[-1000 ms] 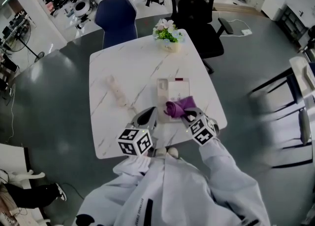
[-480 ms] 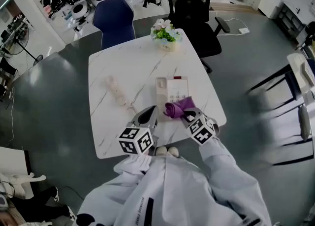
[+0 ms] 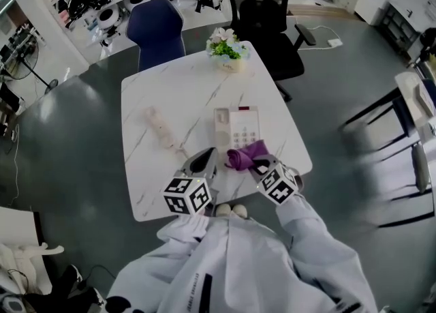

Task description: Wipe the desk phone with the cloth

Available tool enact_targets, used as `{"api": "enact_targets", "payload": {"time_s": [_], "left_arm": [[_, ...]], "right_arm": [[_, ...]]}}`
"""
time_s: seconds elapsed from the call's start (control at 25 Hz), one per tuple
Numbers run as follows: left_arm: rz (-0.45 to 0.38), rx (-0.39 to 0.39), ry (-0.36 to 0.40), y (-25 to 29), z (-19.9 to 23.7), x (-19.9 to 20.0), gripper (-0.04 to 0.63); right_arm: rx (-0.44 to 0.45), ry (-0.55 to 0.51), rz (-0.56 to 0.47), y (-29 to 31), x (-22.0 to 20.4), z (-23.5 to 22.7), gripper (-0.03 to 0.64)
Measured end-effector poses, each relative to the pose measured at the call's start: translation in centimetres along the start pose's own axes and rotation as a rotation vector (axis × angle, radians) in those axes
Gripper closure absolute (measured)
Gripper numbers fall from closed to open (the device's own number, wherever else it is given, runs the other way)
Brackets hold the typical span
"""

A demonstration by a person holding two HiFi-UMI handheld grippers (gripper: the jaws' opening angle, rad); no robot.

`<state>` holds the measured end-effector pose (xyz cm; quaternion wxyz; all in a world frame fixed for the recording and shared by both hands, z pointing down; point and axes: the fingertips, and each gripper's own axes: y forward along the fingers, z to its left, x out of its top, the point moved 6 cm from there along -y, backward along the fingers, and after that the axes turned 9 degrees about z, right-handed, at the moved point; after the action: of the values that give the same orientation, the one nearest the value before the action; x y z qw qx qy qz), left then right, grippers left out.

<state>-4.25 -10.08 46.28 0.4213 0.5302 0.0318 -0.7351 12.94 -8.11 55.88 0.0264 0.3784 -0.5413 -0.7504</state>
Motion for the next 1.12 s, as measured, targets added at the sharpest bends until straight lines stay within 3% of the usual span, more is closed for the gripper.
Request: {"api": "enact_targets", "payload": {"time_s": [0.2,0.4,0.84,1.12], "left_arm": [[0.003,-0.013,0.008,0.2,-0.3,0.0,0.597],[0.003,-0.012,0.010,0.2,-0.2,0.1,0.597],[-0.021,-0.005,0.050,-0.4,-0.1,1.0,0.597],[-0.067,0.008,0.113,-1.6,-0.1,2.4,0.597]], "right_arm": [[0.012,0.018,0.005,-0.3,-0.2,0.4,0.587],[0.083,0.076,-0.009,-0.9,-0.4,1.0,0.586],[0.105,0.277,-0.272,-5.5,2.5,-0.8,0.586],[0.063,0.384,-0.436,-7.8,3.9,-2.2,0.586]]}}
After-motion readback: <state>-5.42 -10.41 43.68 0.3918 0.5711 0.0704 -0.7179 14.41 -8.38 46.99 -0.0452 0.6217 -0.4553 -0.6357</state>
